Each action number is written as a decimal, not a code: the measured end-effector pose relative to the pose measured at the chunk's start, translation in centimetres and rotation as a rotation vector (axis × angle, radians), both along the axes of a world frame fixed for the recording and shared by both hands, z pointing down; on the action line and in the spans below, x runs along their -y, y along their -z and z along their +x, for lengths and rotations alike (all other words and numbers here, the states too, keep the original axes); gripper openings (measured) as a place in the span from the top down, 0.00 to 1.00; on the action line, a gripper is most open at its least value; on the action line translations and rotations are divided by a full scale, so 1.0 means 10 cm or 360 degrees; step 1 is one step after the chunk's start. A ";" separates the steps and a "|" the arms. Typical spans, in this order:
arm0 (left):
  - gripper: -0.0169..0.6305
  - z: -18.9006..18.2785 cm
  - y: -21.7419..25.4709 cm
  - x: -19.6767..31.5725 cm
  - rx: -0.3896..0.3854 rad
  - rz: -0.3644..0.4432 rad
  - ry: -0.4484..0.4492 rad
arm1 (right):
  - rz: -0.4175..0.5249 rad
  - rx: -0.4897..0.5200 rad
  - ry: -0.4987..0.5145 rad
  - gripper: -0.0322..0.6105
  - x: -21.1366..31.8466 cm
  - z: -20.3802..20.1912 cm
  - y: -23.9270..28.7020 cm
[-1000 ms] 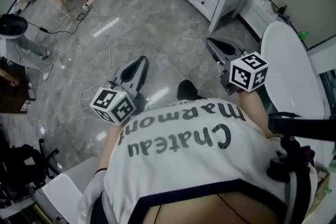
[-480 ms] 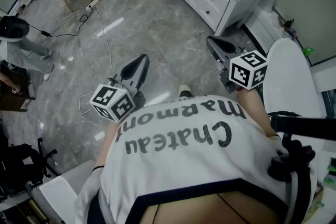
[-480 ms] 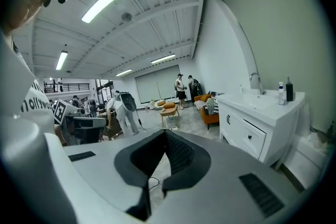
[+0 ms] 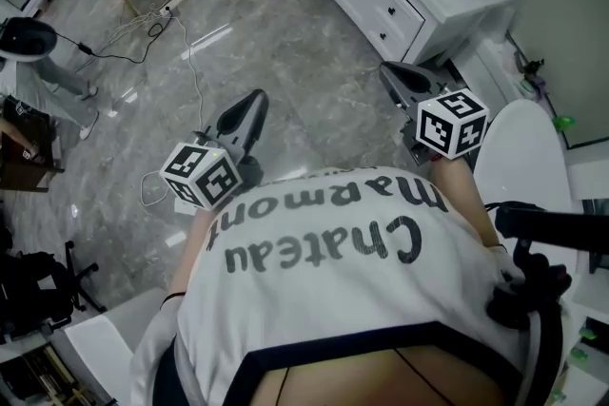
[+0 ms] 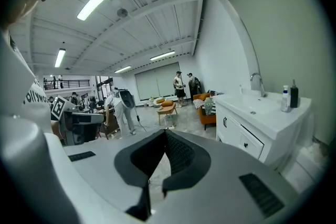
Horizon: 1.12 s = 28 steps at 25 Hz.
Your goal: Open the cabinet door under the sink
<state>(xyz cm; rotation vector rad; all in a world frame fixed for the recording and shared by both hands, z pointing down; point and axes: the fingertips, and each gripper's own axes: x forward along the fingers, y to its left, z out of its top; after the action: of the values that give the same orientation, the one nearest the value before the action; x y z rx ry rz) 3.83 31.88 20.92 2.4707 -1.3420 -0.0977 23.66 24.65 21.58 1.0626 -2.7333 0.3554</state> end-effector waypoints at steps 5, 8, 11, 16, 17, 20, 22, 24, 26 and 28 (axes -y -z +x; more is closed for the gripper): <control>0.96 0.00 0.01 0.28 0.0003 -0.0019 0.0042 | -0.0027 0.0046 -0.0005 0.94 0.34 0.08 -0.01; 0.96 0.00 0.03 0.41 0.0003 -0.0029 0.0057 | -0.0045 0.0053 0.0003 0.94 0.47 0.08 -0.05; 0.96 0.00 0.01 0.49 0.0015 -0.0052 0.0062 | -0.0069 0.0062 -0.0008 0.94 0.59 0.09 -0.10; 0.96 -0.02 -0.04 0.67 0.0011 -0.0072 0.0084 | -0.0088 0.0071 -0.0010 0.94 0.77 0.11 -0.17; 0.96 -0.01 -0.05 0.71 0.0008 -0.0073 0.0082 | -0.0088 0.0066 -0.0014 0.94 0.81 0.12 -0.18; 0.96 0.02 -0.09 0.83 0.0007 -0.0078 0.0069 | -0.0094 0.0053 -0.0017 0.94 0.91 0.14 -0.22; 0.96 0.05 -0.13 0.91 -0.0002 -0.0086 0.0060 | -0.0098 0.0040 -0.0022 0.94 0.97 0.17 -0.24; 0.96 0.08 -0.15 1.01 -0.0011 -0.0086 0.0050 | -0.0102 0.0030 -0.0029 0.94 1.04 0.20 -0.27; 0.96 0.11 -0.16 1.11 -0.0017 -0.0080 0.0038 | -0.0107 0.0021 -0.0037 0.94 1.12 0.23 -0.29; 0.96 0.13 -0.16 1.20 -0.0026 -0.0076 0.0020 | -0.0112 0.0013 -0.0047 0.94 1.19 0.24 -0.30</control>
<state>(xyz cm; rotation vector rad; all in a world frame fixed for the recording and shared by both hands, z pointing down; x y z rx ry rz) 5.11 19.86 22.51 2.4171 -1.3379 -0.0871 26.06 12.78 24.61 1.0868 -2.6933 0.4578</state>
